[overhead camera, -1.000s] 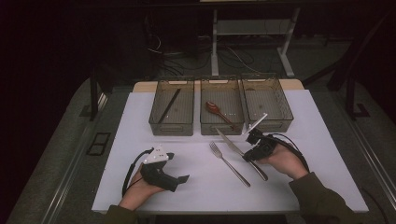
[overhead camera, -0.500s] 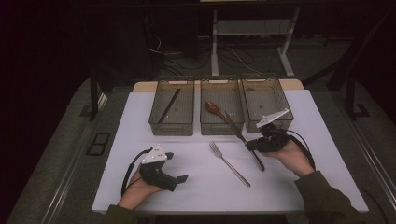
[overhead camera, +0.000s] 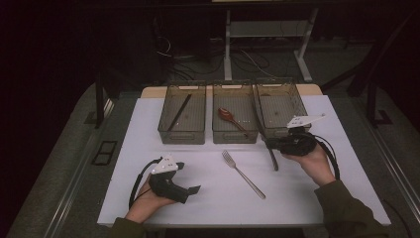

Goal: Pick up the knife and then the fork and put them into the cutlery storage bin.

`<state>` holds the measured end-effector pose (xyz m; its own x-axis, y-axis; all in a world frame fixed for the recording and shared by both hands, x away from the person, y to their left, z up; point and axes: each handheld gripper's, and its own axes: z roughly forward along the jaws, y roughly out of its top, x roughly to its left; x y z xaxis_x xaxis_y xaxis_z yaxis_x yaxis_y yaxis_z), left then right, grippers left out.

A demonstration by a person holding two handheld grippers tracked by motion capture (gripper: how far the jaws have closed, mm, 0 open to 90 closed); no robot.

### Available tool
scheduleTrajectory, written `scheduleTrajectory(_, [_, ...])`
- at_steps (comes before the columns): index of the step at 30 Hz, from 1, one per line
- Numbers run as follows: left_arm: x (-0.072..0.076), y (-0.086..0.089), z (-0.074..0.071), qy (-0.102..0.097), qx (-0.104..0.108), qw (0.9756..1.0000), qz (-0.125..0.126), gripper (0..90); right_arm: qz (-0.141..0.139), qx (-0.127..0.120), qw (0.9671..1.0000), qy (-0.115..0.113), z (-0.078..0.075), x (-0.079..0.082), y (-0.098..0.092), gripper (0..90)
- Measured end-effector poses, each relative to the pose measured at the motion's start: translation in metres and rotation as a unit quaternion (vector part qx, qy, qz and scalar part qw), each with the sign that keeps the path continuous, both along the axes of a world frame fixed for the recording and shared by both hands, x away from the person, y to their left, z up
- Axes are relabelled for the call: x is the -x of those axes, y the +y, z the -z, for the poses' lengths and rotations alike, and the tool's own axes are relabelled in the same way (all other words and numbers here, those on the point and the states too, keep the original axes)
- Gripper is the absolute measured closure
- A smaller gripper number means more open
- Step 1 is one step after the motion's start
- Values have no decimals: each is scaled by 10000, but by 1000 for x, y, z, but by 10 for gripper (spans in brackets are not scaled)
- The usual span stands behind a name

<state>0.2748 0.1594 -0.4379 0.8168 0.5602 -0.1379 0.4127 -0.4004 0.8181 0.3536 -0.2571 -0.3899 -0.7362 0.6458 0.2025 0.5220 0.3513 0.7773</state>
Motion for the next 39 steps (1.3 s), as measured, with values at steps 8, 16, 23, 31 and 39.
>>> scheduleTrajectory(8, [0,0,1,1,-21,10000,-1,0,388,-359,9978,-388,-4,-2,-16,788])
scheduleTrajectory(16, [0,-1,1,13,-8,10000,11,0,753,-602,9930,-677,-9,-3,-29,788])
scheduleTrajectory(23, [-1,-1,1,11,-37,10000,20,0,971,-700,9893,-829,-11,-6,-38,787])
scheduleTrajectory(31, [-1,-1,2,21,-21,10000,18,0,1165,-798,9849,-999,-16,-13,-48,787])
scheduleTrajectory(39, [-2,0,2,24,-24,10000,0,0,1327,-807,9812,-1147,-24,-25,-55,787])
